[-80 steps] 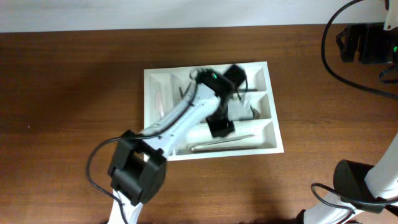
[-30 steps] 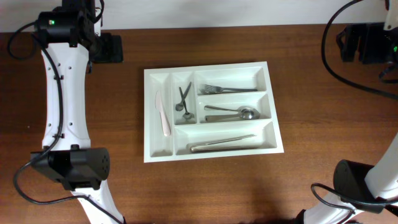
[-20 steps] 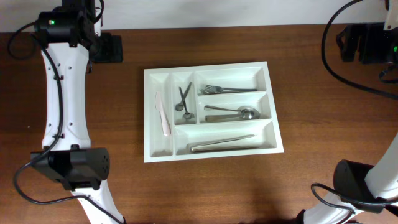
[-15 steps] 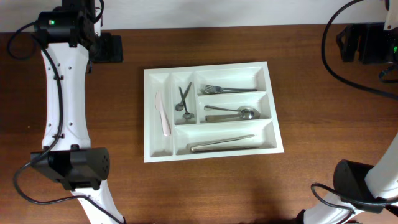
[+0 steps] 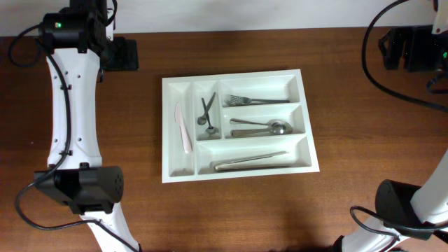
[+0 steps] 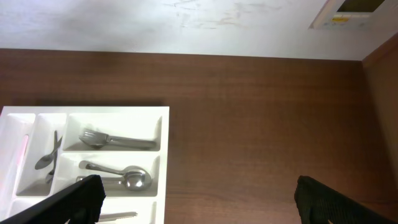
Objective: Pack container
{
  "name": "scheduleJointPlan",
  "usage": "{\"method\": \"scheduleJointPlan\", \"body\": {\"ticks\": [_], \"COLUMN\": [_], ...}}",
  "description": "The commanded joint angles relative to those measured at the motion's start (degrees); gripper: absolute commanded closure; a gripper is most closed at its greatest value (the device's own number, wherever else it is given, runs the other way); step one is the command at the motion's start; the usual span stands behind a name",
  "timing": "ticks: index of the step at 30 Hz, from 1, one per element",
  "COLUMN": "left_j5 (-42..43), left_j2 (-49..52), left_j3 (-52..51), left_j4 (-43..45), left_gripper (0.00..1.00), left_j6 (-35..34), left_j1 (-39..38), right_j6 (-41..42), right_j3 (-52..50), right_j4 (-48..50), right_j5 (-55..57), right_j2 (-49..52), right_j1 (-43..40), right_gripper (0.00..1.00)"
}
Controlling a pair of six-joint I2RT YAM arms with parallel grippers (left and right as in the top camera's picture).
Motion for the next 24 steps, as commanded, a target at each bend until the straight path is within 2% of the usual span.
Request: {"method": "scheduleJointPlan", "body": {"ticks": [1, 5, 11, 16, 20, 24], "left_j5": [-0.46, -0.44, -0.46, -0.46, -0.44, -0.44], "left_j2": [-1.51, -1.51, -1.51, -1.51, -1.51, -1.51], "left_j3": [0.79, 0.76, 0.79, 0.79, 0.76, 0.76], "left_j4": [-0.22, -0.22, -0.22, -0.22, -0.22, -0.22], "left_gripper": [0.01, 0.01, 0.01, 0.01, 0.01, 0.01], "left_j6": [-0.79, -0.79, -0.79, -0.79, -0.79, -0.79], "left_j1": [0.26, 0.26, 0.24, 0.26, 0.26, 0.26], "right_j6": [0.48, 0.48, 0.72, 0.70, 0.68, 0.70], "right_j3": [0.09, 0.09, 0.09, -4.90, -22.05, -48.63], "right_j4": [-0.33, -0.33, 0.61, 9.09, 19.26, 32.61], "right_j5": [0.11, 0.09, -0.61, -4.94, -5.29, -5.38], "right_j2": [0.09, -0.46, -6.71, -18.08, -32.96, -51.67], "right_j1": [-0.33, -0.33, -0.31, -0.26, -0.26, -0.26], "right_gripper": [0.02, 0.01, 0.01, 0.01, 0.02, 0.01]}}
